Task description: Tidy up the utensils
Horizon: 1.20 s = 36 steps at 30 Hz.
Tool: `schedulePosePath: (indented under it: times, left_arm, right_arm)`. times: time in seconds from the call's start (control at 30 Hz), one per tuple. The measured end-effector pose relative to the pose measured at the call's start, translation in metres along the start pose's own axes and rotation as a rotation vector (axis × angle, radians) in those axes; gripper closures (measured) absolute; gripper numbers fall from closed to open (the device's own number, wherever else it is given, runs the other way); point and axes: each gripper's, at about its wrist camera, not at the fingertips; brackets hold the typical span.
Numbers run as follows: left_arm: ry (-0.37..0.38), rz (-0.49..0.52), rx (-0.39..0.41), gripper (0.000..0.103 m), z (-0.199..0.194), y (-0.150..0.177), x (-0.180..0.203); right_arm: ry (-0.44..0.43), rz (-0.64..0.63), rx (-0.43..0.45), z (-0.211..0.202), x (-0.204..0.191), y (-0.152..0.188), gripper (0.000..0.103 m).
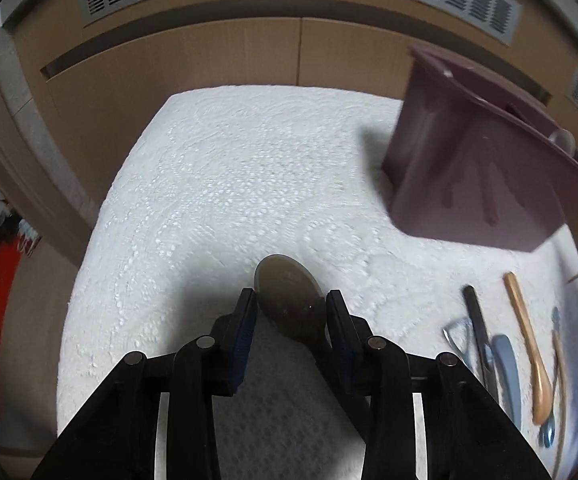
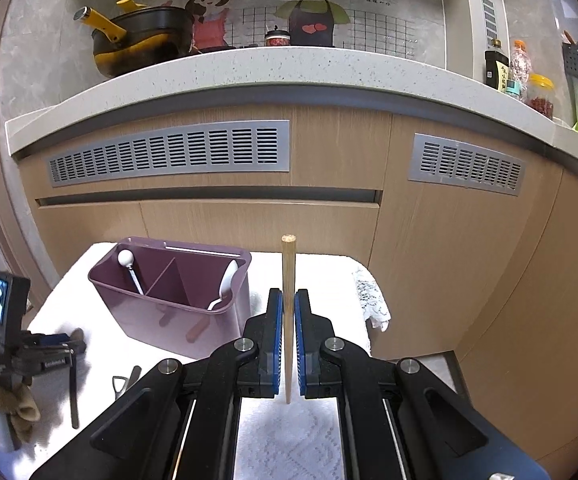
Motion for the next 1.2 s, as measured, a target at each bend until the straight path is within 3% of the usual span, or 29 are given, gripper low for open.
schedulePosePath:
  times: [0.27, 0.43, 0.67, 0.8, 0.93, 1.2]
  left_arm:
    - [0.084, 0.039, 0.276, 0.068, -0.098, 0.012, 0.015]
    - [0.100, 0.122, 0.464, 0.071, -0.152, -0.028, 0.031]
    - [0.064, 0.213, 0.694, 0.073, -0.222, -0.103, 0.049]
    - [0.037, 0.252, 0.748, 0.073, -0.237, -0.141, 0.057]
    - [0.019, 0.273, 0.751, 0.073, -0.225, -0.162, 0.064]
    - [0.056, 0.256, 0.590, 0.073, -0.138, -0.169, 0.069]
  right_arm:
    - [-0.071, 0.032, -0.018, -0.018, 0.001, -0.005, 0.097]
    - [-0.107, 0.012, 0.030, -0.043, -0.011, -0.019, 0.097]
    - [-0.139, -0.053, 0.213, -0.089, -0.039, -0.093, 0.097]
    - [-0.155, -0.084, 0.251, -0.092, -0.055, -0.130, 0.097]
    - [-0.162, -0.096, 0.237, -0.072, -0.065, -0.141, 0.097]
    - [-0.179, -0.081, 0.036, 0.017, -0.072, -0.115, 0.097]
Point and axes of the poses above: each gripper's, at about its wrist camera, not at the fingertips, and z roughly the way its jaws point, x to its right, y to its underside, and after that the axes turned 6 degrees about z, right-handed
